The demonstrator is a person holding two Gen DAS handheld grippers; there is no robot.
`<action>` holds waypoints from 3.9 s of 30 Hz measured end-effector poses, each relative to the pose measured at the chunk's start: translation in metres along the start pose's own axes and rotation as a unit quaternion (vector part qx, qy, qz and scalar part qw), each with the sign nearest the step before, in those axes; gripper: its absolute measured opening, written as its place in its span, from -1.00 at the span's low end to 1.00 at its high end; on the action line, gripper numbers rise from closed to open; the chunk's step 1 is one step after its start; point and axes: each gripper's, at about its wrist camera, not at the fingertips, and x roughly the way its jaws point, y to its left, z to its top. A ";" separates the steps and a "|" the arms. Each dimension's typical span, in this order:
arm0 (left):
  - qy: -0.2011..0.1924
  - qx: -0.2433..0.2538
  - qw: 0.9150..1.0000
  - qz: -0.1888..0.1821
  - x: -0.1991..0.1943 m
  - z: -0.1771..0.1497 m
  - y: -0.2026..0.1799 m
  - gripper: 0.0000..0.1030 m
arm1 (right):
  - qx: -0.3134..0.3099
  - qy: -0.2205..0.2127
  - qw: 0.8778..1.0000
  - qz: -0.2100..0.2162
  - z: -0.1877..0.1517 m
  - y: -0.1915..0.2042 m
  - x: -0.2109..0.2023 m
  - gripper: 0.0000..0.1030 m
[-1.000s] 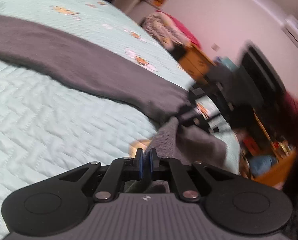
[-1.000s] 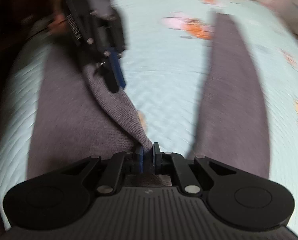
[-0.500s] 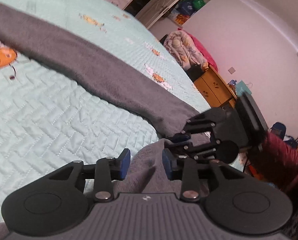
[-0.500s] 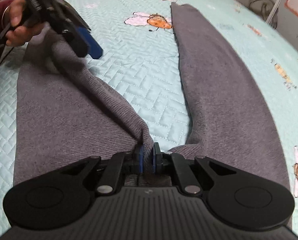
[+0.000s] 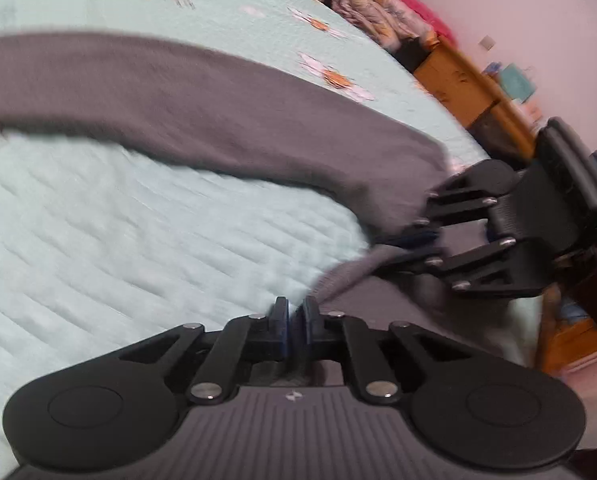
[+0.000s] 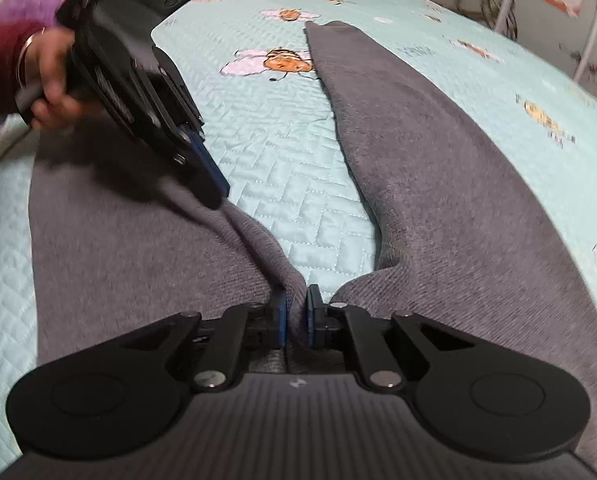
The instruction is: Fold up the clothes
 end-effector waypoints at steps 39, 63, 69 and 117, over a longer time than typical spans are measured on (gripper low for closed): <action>-0.247 -0.214 0.902 0.283 -0.272 -0.200 0.108 -0.92 | 0.129 0.067 0.986 -0.077 0.022 0.013 0.010 -0.78; -0.205 -0.257 0.874 0.358 -0.287 -0.228 0.129 -1.00 | 0.000 -0.005 0.984 -0.176 0.014 0.059 0.002 -0.81; -0.214 -0.158 0.936 0.229 -0.254 -0.170 0.069 -0.34 | 0.050 -0.066 0.976 -0.201 0.007 0.061 -0.011 -0.23; 0.113 -0.170 0.967 -0.151 0.088 0.042 0.037 -0.86 | 0.381 -0.135 0.913 -0.047 -0.111 0.143 -0.058 -0.33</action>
